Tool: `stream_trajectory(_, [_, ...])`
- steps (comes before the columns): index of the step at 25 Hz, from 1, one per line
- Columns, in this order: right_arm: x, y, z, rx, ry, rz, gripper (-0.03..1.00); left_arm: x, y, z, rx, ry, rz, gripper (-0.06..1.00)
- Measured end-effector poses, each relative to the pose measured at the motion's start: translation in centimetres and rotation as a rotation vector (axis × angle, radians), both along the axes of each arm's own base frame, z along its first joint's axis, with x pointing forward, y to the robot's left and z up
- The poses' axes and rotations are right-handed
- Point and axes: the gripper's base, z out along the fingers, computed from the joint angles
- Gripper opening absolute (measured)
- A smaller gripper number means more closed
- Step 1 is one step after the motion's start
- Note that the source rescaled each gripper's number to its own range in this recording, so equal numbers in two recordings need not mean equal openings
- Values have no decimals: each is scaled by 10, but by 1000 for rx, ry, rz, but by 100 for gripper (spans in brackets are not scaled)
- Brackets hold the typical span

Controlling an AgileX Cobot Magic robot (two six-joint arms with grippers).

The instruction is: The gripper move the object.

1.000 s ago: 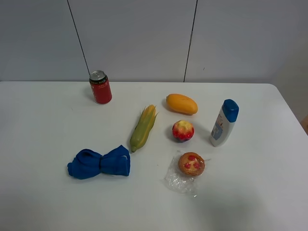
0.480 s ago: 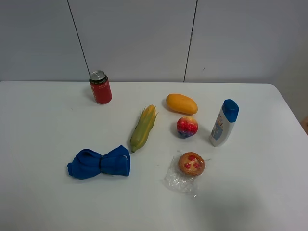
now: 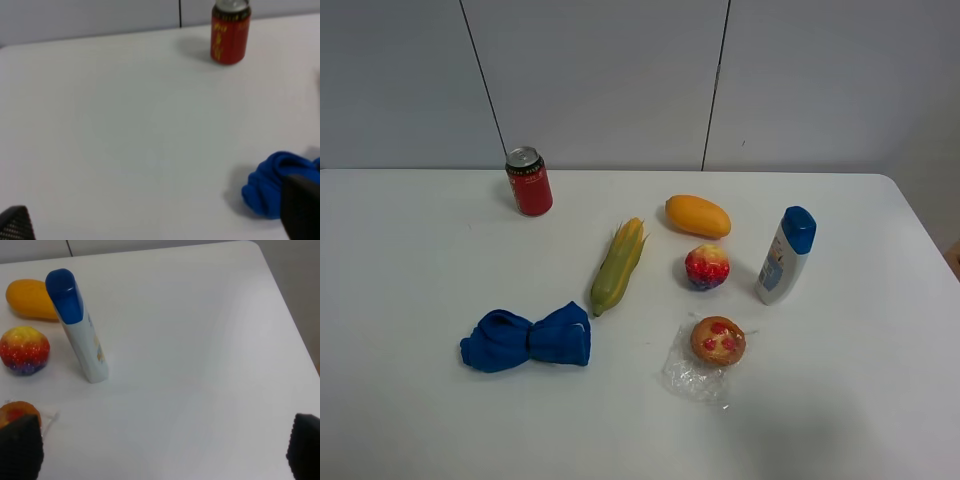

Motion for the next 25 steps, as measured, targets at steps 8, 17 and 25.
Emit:
stream_trajectory(8, [0, 0, 0, 0, 0, 0, 100, -11, 0, -19, -25, 20, 17, 100])
stream_trajectory(17, [0, 0, 0, 0, 0, 0, 100, -11, -1, -20, -28, 17, 18, 100])
stream_trajectory(25, [0, 0, 0, 0, 0, 0, 100, -11, 0, -20, -27, 17, 18, 100])
